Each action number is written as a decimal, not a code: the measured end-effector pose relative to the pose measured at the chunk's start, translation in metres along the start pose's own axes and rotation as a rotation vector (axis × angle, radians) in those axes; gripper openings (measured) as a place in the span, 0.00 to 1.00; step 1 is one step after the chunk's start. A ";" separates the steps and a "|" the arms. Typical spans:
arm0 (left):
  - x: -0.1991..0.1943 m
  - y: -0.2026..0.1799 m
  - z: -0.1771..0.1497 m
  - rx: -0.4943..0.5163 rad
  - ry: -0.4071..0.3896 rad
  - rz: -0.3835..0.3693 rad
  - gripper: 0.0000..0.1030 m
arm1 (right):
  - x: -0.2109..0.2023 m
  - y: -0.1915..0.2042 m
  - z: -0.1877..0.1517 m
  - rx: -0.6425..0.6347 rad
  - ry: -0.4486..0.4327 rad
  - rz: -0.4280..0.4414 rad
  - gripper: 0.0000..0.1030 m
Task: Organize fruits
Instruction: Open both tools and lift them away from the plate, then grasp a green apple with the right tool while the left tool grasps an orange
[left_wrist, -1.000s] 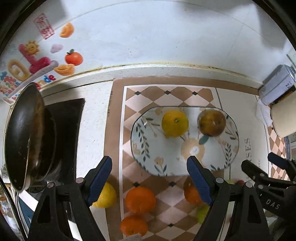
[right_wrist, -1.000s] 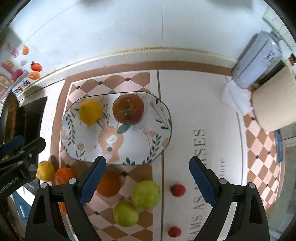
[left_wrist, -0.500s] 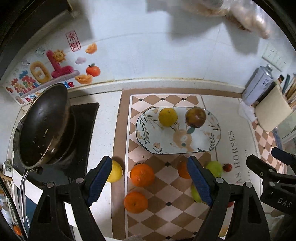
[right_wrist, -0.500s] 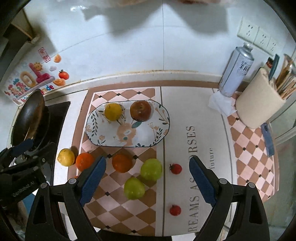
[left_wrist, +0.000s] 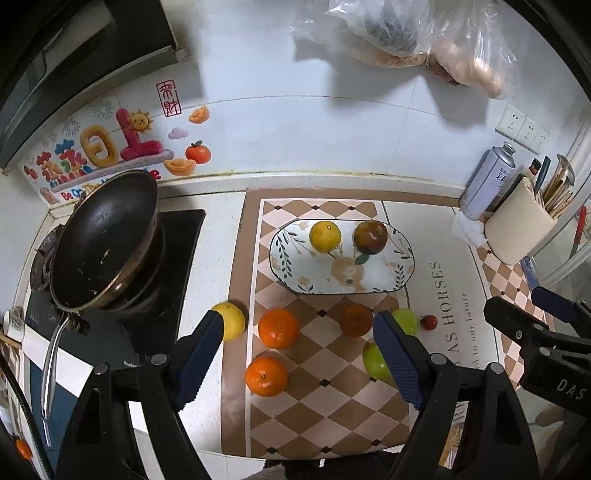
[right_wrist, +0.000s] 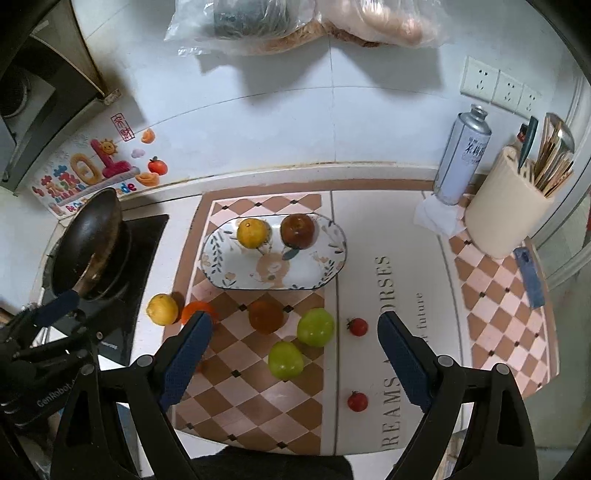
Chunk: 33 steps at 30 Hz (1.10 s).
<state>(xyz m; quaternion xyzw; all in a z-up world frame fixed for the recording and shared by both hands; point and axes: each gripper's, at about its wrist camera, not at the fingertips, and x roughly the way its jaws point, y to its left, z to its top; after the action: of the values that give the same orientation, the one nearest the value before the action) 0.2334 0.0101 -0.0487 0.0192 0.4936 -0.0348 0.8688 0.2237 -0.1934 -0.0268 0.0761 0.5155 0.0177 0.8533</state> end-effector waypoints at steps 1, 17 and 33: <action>0.001 0.001 -0.002 -0.005 0.003 0.002 0.80 | 0.004 -0.001 0.000 0.004 0.010 0.006 0.91; 0.130 0.055 -0.053 -0.121 0.360 0.080 1.00 | 0.205 -0.028 -0.066 0.155 0.480 0.133 0.90; 0.224 0.055 -0.089 -0.127 0.595 0.077 0.78 | 0.258 -0.017 -0.068 0.142 0.565 0.133 0.78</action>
<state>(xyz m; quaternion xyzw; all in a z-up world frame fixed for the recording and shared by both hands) 0.2756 0.0615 -0.2872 -0.0071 0.7265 0.0362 0.6861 0.2835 -0.1745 -0.2867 0.1610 0.7264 0.0578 0.6656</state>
